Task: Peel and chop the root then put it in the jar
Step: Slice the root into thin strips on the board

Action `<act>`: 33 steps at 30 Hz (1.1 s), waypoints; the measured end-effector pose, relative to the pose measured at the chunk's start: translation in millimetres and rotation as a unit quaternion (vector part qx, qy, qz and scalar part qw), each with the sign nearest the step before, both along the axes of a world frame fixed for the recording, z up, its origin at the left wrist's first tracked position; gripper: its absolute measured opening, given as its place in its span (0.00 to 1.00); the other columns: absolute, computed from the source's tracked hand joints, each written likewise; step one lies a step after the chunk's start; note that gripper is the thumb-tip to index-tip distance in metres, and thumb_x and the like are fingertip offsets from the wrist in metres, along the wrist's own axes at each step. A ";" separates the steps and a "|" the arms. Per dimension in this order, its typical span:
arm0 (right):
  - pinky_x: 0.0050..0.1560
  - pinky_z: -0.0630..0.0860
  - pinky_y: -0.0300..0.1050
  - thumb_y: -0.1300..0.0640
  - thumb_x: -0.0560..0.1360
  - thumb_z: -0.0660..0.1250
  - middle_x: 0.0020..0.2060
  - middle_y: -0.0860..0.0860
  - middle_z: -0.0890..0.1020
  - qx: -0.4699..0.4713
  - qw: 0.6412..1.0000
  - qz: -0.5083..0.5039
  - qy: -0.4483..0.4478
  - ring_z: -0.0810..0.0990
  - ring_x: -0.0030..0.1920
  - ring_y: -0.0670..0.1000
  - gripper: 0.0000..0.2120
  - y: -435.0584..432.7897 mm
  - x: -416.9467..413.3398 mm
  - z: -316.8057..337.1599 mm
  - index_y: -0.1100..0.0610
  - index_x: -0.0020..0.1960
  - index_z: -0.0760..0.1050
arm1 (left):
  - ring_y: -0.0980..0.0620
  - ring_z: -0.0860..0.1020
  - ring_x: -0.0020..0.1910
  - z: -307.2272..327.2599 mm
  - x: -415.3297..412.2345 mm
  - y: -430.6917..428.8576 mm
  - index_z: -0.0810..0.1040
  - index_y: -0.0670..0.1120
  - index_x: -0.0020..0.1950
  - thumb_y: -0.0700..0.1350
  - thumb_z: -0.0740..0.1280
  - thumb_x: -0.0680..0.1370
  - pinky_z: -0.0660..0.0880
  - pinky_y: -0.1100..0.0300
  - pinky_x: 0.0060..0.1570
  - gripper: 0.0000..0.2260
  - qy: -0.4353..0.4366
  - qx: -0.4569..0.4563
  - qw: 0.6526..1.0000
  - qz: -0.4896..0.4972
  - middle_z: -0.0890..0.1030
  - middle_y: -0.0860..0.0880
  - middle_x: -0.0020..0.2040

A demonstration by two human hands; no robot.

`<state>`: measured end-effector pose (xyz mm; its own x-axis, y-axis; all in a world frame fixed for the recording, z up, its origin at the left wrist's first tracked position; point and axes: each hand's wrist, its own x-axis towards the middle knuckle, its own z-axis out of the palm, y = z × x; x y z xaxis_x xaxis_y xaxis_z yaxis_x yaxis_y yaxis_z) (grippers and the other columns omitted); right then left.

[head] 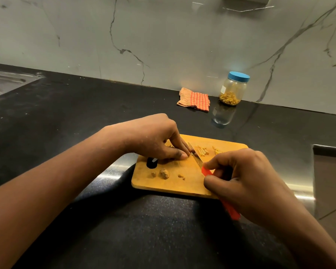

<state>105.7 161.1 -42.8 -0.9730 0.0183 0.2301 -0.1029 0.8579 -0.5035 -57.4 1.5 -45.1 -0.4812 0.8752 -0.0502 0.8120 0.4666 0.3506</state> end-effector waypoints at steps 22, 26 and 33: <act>0.34 0.73 0.30 0.53 0.70 0.71 0.31 0.46 0.78 0.008 1.000 -0.006 -0.011 0.77 0.38 0.39 0.11 3.3 10.6 3.2 0.51 0.51 0.82 | 0.56 0.79 0.48 -2.9 14.2 10.6 0.83 0.57 0.57 0.59 0.68 0.75 0.79 0.61 0.45 0.14 0.070 0.025 0.995 0.062 0.83 0.61 0.55; 0.34 0.73 0.32 0.53 0.70 0.70 0.32 0.46 0.79 -0.001 1.000 -0.010 -0.008 0.77 0.35 0.42 0.11 2.1 12.8 2.3 0.51 0.51 0.82 | 0.55 0.81 0.47 -8.2 20.4 18.7 0.86 0.55 0.50 0.59 0.72 0.73 0.81 0.57 0.48 0.11 0.071 0.080 0.988 0.110 0.84 0.59 0.49; 0.33 0.71 0.30 0.53 0.70 0.70 0.31 0.46 0.79 -0.007 1.000 -0.009 -0.002 0.77 0.35 0.41 0.11 2.6 12.4 -0.7 0.51 0.51 0.82 | 0.54 0.80 0.48 -8.7 23.8 20.9 0.87 0.54 0.49 0.56 0.72 0.73 0.81 0.57 0.48 0.10 0.045 0.093 0.983 0.153 0.84 0.58 0.50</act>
